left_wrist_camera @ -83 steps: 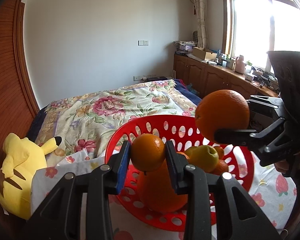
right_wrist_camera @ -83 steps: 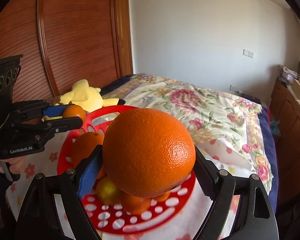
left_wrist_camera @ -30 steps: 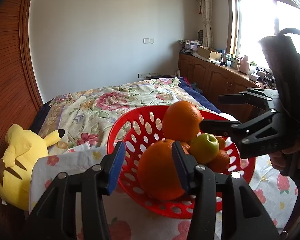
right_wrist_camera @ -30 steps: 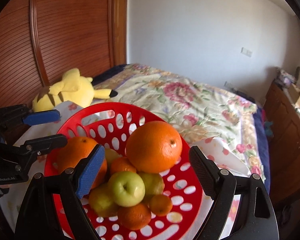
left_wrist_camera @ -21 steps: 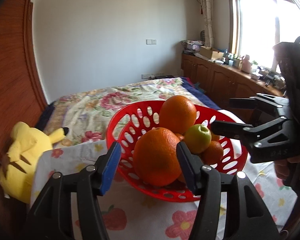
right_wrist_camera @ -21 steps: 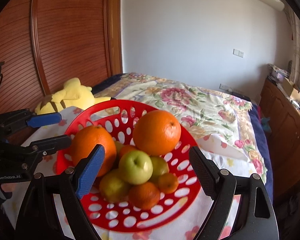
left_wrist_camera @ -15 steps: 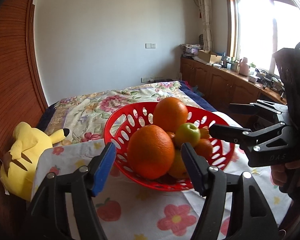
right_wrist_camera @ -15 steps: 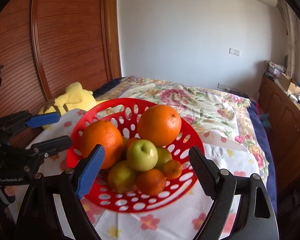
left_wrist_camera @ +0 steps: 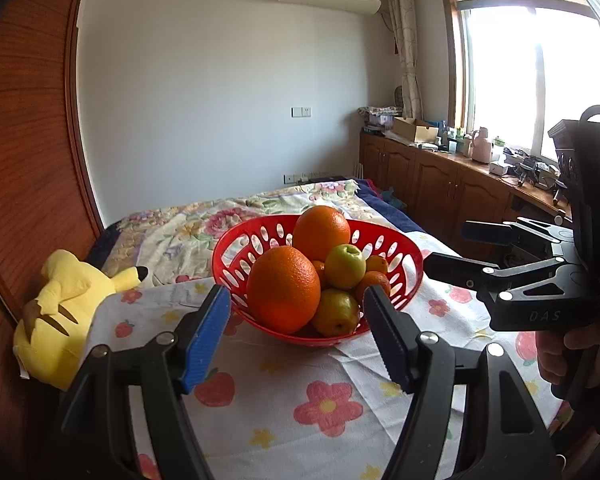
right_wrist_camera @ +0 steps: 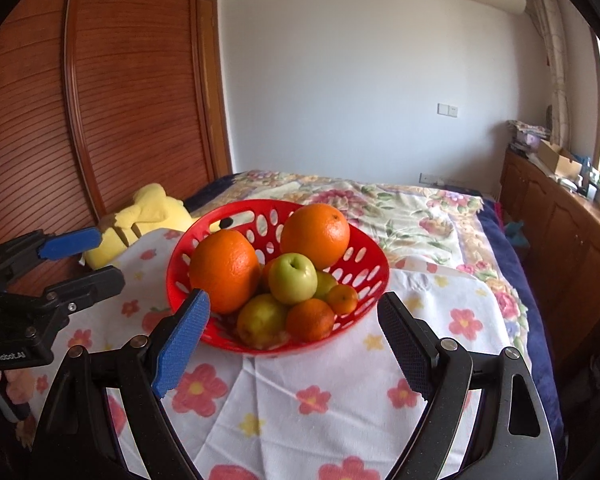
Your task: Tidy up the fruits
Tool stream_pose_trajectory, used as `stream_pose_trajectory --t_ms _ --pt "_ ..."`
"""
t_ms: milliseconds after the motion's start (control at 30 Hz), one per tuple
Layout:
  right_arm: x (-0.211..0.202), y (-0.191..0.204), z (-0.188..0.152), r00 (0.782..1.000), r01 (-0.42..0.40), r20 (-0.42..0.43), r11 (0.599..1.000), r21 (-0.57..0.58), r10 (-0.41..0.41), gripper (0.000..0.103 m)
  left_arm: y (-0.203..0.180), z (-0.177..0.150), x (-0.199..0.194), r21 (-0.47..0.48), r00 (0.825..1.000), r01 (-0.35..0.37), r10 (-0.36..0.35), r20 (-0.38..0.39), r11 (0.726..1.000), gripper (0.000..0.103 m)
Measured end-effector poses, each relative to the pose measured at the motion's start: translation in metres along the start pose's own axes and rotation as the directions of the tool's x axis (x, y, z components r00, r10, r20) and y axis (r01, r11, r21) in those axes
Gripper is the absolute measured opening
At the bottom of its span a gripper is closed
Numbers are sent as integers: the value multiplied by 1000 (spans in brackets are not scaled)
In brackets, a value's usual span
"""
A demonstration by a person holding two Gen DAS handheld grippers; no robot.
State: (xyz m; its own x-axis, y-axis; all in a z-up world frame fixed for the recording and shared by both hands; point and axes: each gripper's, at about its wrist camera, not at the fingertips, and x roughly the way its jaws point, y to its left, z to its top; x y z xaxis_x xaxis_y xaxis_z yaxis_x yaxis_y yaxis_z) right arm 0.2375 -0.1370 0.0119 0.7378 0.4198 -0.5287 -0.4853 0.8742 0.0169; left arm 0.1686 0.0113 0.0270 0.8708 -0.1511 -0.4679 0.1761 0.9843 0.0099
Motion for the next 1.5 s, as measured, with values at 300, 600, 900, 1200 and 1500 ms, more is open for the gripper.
stream_pose_trajectory --t_ms 300,600,900,1200,1500 --pt "-32 5 -5 998 26 64 999 30 -27 89 -4 1 -39 -21 994 -76 78 74 997 90" --pt "-67 9 -10 989 53 135 997 53 -60 94 -12 4 -67 -36 983 -134 137 119 990 92" --pt "-90 18 -14 981 82 173 995 60 -91 102 -19 -4 -81 -48 987 -114 119 109 992 92" --pt "-109 23 -31 975 115 179 989 92 -131 103 -21 -26 -87 -65 991 -106 111 69 992 92" --pt "-117 18 -51 978 105 168 986 131 -127 103 -22 -40 -86 -77 993 -97 101 56 992 92"
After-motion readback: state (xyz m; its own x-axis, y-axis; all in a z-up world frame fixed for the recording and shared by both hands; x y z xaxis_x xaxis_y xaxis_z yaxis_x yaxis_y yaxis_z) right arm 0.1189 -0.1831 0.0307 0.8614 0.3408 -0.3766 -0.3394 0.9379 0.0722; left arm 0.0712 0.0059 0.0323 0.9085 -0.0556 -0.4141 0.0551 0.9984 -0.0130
